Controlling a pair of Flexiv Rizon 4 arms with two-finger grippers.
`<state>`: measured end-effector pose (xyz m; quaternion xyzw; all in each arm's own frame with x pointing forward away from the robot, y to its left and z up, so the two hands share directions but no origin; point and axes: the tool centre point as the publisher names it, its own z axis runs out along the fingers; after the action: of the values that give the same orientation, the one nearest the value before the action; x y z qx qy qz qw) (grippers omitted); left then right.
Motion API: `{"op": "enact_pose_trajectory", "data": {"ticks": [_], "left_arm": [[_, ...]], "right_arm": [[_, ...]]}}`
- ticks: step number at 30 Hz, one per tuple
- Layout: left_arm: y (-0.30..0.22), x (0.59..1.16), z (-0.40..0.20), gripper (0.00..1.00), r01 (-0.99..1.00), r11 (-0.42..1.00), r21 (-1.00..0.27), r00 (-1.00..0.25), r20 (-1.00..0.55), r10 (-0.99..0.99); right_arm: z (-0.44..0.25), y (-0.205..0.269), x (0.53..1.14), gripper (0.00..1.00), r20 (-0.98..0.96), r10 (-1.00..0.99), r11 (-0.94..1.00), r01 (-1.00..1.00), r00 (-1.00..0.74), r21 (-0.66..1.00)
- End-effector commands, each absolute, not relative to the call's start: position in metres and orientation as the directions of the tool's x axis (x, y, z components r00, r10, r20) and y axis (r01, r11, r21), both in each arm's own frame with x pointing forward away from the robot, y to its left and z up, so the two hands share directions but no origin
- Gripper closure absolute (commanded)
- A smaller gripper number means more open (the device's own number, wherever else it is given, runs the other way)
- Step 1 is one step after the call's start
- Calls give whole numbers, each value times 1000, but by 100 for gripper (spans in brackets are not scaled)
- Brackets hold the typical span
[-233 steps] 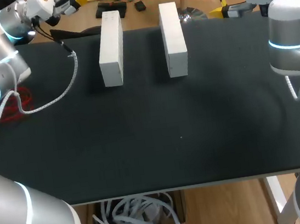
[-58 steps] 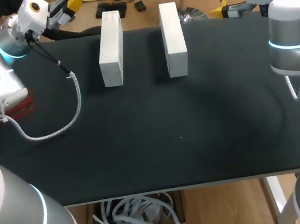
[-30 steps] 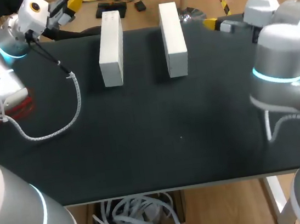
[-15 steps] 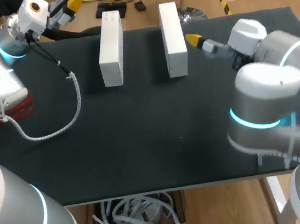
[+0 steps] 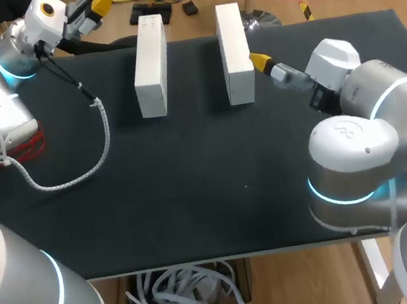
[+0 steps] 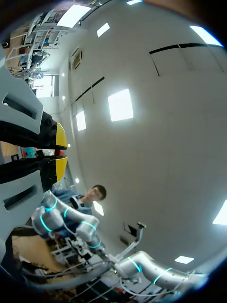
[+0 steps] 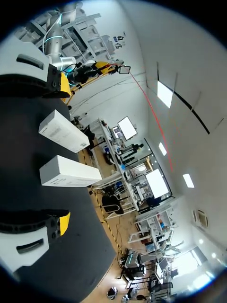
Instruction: Grab the tape and strap the tape.
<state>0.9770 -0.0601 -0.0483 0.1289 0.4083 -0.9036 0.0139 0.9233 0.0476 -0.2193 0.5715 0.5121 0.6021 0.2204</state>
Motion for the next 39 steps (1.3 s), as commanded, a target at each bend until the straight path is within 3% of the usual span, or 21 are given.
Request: {"op": "enact_pose_trajectory", "data": {"ticks": [1, 5, 10, 21, 27, 39], "left_arm": [[-60, 978, -49, 100, 131, -667, -733, -966, -246, 82], [-60, 978, -49, 100, 131, -667, -733, -966, -246, 82], [-60, 978, -49, 100, 131, -667, -733, -966, -246, 82], [-60, 978, -49, 100, 131, -667, -733, -966, -246, 82], [-60, 978, -49, 100, 131, -667, -733, -966, -246, 82], [-60, 978, -49, 100, 131, -667, -733, -966, -246, 82]], "right_arm": [[-217, 48, 924, 0, 463, 852, -376, 327, -246, 867], [-223, 59, 920, 0, 696, 698, -646, 273, -166, 713], [-231, 73, 904, 0, 933, 356, -925, 116, -60, 361], [-224, 74, 891, 0, 974, -217, -972, -72, -62, -222], [-208, 75, 887, 0, 926, -363, -927, -58, -108, -370], [-169, 79, 889, 0, 891, -450, -893, 21, -56, -449]]}}
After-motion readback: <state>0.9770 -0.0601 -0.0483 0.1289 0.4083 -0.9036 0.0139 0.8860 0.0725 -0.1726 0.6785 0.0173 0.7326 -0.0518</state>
